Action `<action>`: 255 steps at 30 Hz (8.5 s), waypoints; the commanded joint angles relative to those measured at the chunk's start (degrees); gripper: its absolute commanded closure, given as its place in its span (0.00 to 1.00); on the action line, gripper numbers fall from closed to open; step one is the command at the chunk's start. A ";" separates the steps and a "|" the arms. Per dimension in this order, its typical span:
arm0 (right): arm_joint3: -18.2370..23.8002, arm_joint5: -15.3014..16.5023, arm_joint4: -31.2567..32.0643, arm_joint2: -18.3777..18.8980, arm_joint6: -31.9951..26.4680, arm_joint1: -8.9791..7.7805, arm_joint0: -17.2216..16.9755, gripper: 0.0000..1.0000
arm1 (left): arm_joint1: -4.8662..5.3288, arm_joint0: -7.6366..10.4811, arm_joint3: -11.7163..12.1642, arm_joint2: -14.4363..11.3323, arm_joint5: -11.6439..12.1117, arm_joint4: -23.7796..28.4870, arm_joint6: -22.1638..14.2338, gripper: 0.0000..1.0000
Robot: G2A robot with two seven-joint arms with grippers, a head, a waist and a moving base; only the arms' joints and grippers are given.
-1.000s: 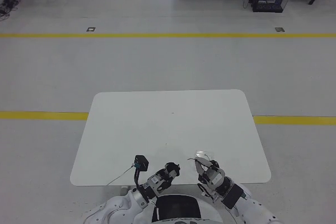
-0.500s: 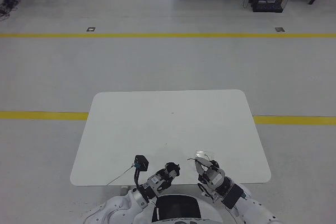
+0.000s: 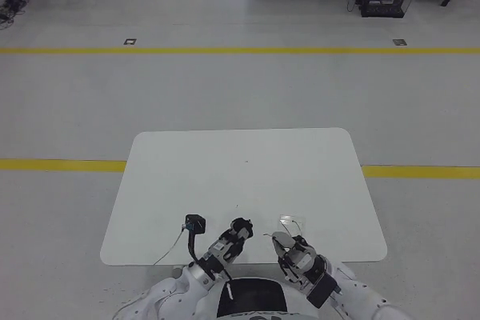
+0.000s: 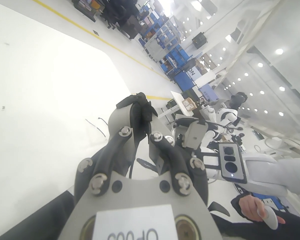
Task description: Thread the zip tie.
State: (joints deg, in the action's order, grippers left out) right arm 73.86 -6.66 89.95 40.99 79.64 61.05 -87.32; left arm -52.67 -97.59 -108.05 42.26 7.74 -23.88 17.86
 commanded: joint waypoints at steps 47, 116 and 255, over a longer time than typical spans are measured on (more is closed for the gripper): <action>-2.37 -6.03 -0.38 -2.28 -0.80 1.72 3.15 1.00 | -0.82 -1.89 -2.14 1.20 -6.77 4.92 -0.14 1.00; -11.50 -3.33 -0.11 -1.98 0.01 10.00 5.57 1.00 | -1.86 -6.20 -2.73 4.62 -2.27 11.66 -3.56 1.00; -19.54 16.04 -2.02 -0.47 0.01 14.68 7.25 1.00 | -1.86 -6.20 -2.73 4.62 -2.27 11.66 -3.56 1.00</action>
State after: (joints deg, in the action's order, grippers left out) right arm 54.48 9.37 87.91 40.54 79.64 75.69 -80.11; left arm -54.53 -103.79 -110.79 46.88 5.47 -12.22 14.30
